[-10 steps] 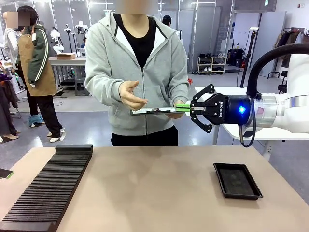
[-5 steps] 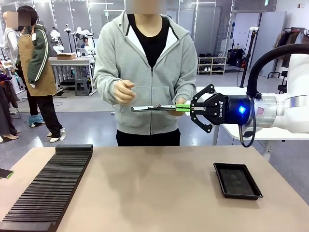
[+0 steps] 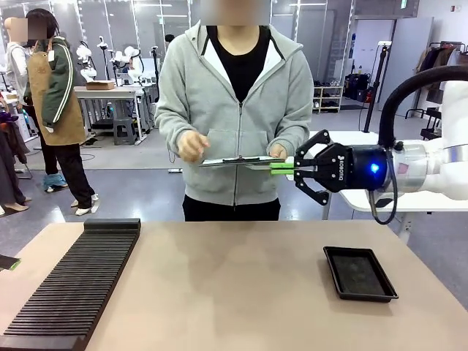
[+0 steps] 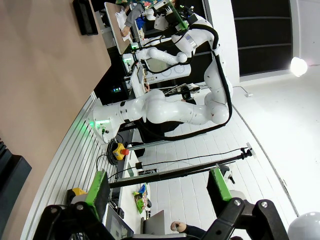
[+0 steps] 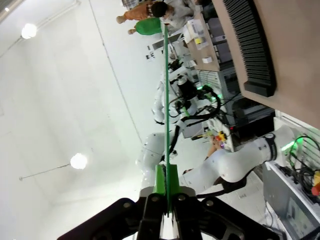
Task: Inspect the PCB.
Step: Place the Blank PCB in the ESD tray.
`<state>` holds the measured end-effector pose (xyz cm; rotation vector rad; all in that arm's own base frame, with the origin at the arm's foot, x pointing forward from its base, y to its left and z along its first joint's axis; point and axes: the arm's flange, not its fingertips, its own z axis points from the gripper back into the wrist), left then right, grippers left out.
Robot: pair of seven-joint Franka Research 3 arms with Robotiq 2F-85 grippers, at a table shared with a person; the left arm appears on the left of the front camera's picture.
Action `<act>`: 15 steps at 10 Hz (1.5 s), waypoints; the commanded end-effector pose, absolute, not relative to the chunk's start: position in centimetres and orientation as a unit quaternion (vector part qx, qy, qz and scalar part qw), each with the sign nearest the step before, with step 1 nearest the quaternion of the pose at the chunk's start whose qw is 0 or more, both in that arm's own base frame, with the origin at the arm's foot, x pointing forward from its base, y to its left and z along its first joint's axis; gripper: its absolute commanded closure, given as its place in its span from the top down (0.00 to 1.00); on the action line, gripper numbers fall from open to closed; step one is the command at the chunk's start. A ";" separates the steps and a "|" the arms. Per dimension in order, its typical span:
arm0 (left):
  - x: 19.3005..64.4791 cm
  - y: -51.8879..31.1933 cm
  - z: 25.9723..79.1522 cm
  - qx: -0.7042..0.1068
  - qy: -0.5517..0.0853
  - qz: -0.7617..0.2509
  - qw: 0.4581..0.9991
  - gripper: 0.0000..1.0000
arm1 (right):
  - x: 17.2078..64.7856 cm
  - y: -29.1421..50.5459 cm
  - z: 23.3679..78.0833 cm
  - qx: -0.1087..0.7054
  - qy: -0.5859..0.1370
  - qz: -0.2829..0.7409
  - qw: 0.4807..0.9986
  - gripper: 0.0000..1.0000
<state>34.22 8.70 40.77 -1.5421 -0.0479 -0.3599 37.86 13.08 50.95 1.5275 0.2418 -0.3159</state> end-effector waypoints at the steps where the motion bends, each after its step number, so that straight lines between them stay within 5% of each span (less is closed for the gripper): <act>1: 34.5 8.9 41.2 -0.690 -0.016 -0.157 0.707 1.00 | 38.1 10.4 51.5 0.661 0.060 -0.109 0.740 0.03; 4: 34.5 8.9 41.2 -0.690 -0.016 -0.157 0.707 1.00 | 37.9 5.6 52.1 0.596 0.019 -0.113 0.795 0.03; 8: 34.5 8.9 41.2 -0.690 -0.016 -0.157 0.707 1.00 | 38.2 -0.4 51.7 0.406 -0.118 -0.097 0.901 0.03; 15: 34.5 8.9 41.2 -0.690 -0.016 -0.157 0.707 1.00 | 39.1 -0.3 48.2 0.287 -0.149 -0.079 0.943 0.03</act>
